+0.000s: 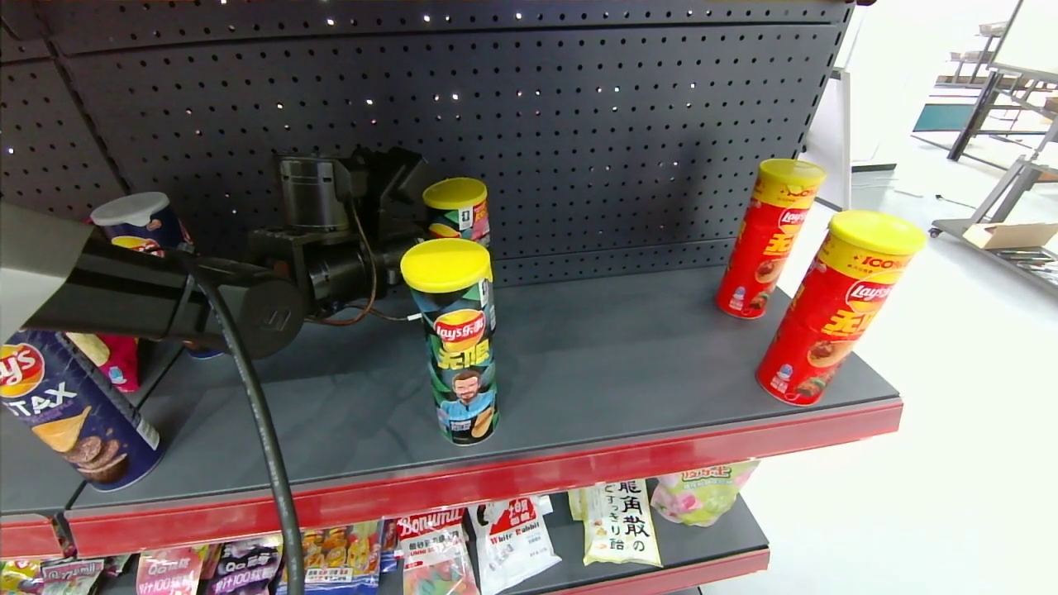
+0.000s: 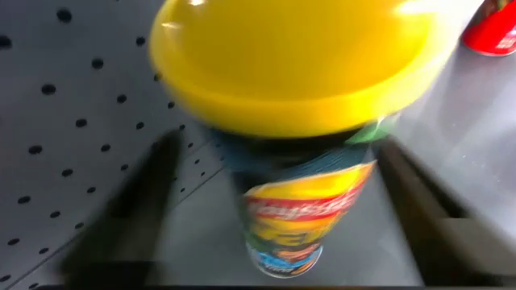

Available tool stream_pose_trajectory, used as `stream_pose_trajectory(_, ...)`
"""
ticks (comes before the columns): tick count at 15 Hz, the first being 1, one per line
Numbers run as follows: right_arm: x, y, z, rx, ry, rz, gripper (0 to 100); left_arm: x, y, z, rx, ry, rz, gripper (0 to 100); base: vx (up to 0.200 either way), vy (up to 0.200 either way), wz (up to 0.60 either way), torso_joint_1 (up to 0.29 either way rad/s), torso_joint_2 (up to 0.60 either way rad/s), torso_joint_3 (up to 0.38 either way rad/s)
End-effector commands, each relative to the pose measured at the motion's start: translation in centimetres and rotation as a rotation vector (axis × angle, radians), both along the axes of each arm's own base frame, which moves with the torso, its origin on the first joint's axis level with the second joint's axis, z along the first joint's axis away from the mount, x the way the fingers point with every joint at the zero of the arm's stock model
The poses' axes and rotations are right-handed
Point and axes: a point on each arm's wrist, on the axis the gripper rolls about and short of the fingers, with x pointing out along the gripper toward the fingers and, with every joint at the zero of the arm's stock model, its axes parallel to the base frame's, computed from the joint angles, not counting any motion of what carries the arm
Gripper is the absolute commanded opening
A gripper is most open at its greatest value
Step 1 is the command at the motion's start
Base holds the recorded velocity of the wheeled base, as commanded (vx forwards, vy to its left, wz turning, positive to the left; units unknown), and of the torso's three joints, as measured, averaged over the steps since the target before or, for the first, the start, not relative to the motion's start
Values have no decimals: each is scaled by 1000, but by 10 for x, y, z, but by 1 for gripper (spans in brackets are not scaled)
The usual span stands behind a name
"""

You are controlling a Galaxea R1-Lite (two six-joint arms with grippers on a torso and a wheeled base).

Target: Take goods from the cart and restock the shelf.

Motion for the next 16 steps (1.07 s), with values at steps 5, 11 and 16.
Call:
stream_pose_trajectory(5, 0, 0, 0, 0, 0, 0, 100, -11, 8, 9, -6, -11, 8, 100, 0, 0, 0, 0, 0, 0)
stream_pose_trajectory(11, 0, 0, 0, 0, 0, 2, 100, -38, 41, -6, 23, 73, 68, 100, 0, 0, 0, 0, 0, 0)
stream_pose_trajectory(16, 0, 0, 0, 0, 2, 0, 100, -53, 60, -8, 28, 92, 109, 100, 0, 0, 0, 0, 0, 0)
